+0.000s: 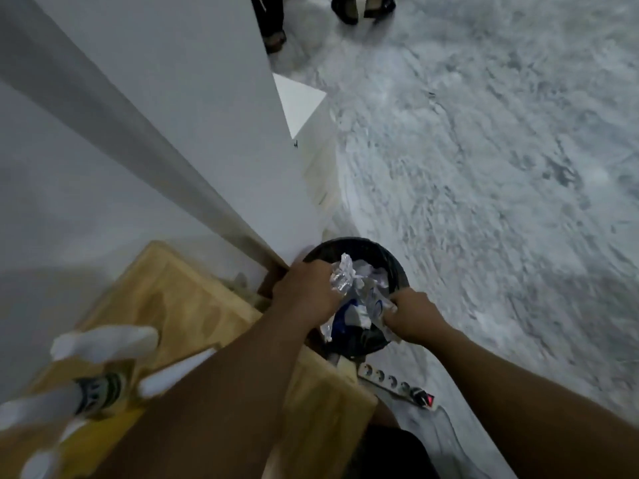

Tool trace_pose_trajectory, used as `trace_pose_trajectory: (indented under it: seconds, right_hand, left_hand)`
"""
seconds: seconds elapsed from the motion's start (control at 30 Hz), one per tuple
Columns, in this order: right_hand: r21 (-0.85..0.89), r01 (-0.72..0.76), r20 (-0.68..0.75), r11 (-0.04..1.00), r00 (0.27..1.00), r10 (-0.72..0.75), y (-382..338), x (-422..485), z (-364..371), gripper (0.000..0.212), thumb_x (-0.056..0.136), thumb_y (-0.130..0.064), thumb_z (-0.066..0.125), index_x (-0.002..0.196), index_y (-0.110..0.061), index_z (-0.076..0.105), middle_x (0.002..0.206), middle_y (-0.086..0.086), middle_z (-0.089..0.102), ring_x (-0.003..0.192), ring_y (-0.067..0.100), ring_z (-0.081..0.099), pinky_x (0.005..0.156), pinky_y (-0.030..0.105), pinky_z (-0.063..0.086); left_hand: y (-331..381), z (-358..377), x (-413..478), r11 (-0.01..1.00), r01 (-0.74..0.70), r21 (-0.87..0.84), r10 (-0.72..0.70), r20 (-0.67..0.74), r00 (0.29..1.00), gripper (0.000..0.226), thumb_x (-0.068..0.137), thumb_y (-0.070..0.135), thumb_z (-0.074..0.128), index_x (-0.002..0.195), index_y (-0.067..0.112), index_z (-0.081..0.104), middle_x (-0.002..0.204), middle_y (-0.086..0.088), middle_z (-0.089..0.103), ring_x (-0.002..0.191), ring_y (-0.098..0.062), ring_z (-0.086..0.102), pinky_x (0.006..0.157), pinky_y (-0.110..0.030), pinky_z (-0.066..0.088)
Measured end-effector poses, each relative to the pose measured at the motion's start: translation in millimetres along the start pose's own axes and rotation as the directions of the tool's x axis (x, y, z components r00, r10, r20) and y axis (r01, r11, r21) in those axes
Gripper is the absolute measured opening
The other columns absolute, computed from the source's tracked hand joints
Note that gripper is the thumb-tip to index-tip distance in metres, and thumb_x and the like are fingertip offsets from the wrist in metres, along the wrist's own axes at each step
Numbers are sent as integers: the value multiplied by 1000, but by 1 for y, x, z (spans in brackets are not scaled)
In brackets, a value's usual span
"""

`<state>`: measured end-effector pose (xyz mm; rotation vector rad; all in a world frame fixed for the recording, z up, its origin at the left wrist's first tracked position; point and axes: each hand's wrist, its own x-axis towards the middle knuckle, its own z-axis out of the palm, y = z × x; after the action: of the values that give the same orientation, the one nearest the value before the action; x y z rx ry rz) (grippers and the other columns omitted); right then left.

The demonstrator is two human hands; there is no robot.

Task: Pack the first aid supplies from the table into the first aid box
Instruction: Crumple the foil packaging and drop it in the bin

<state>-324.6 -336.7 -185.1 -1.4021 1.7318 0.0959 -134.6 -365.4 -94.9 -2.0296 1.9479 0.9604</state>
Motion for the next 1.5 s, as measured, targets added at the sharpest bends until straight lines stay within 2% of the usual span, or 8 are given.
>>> trace_pose_trajectory:
  seconds: [0.2,0.37,0.47,0.63,0.87,1.07,1.23,1.5]
  right_hand:
    - [8,-63,65,998,996,62,35,52,49,33,89,-16,52,63,-13,31,60,7,36,52,21,34,49,30,24]
    - [50,-75,85,996,994,71,38,70,53,35,91,-25,55,65,-6,42,60,13,45,52,25,42,49,30,30]
    - [44,-35,75,998,997,32,36,73,49,28,86,-36,57,92,-8,62,78,10,61,75,30,61,56,30,41]
    - [74,3,39,997,999,-6,32,70,32,29,87,-27,58,96,0,63,75,17,61,67,26,52,59,30,38]
    - [12,19,27,1000,999,-19,12,43,3,18,89,-27,58,98,-13,66,91,12,67,80,28,63,73,40,55]
    - [-48,163,-50,985,985,-165,-70,-25,-51,18,89,-28,58,99,-16,67,97,10,68,84,27,63,76,41,55]
    - [-105,335,-131,936,929,-347,-172,-102,-95,20,92,-23,61,107,-13,70,104,12,72,87,26,66,78,34,53]
    - [-196,657,-155,727,712,-685,-362,-247,-89,13,90,-20,57,90,-24,69,96,-2,70,89,22,66,81,33,52]
  left_hand:
    - [-13,54,53,983,46,179,-84,213,973,24,90,27,64,108,12,60,116,-11,64,102,-30,63,74,-34,45]
    - [-10,69,66,986,20,167,-55,207,977,18,90,20,64,83,19,47,94,-6,58,82,-25,56,68,-34,43]
    - [-5,68,71,989,39,143,-71,230,971,30,88,24,67,72,25,41,96,-6,61,89,-29,62,70,-33,44]
    - [-4,60,68,995,13,102,-43,295,955,44,90,41,69,122,13,58,120,-8,58,98,-26,58,76,-31,45]
    - [-8,26,38,999,32,8,-33,313,949,50,94,32,63,138,14,49,125,-9,58,104,-24,59,90,-36,53]
    - [-2,-59,-30,997,4,-73,12,212,977,61,91,38,63,145,19,42,140,-11,53,116,-28,57,90,-37,52]
    - [-8,-147,-117,992,-22,-124,24,14,1000,54,94,39,61,141,21,45,119,-11,67,100,-26,63,84,-36,53]
    - [-125,-253,-301,965,65,-255,-161,-375,913,52,87,51,63,134,30,53,122,-1,68,111,-24,64,99,-44,51]
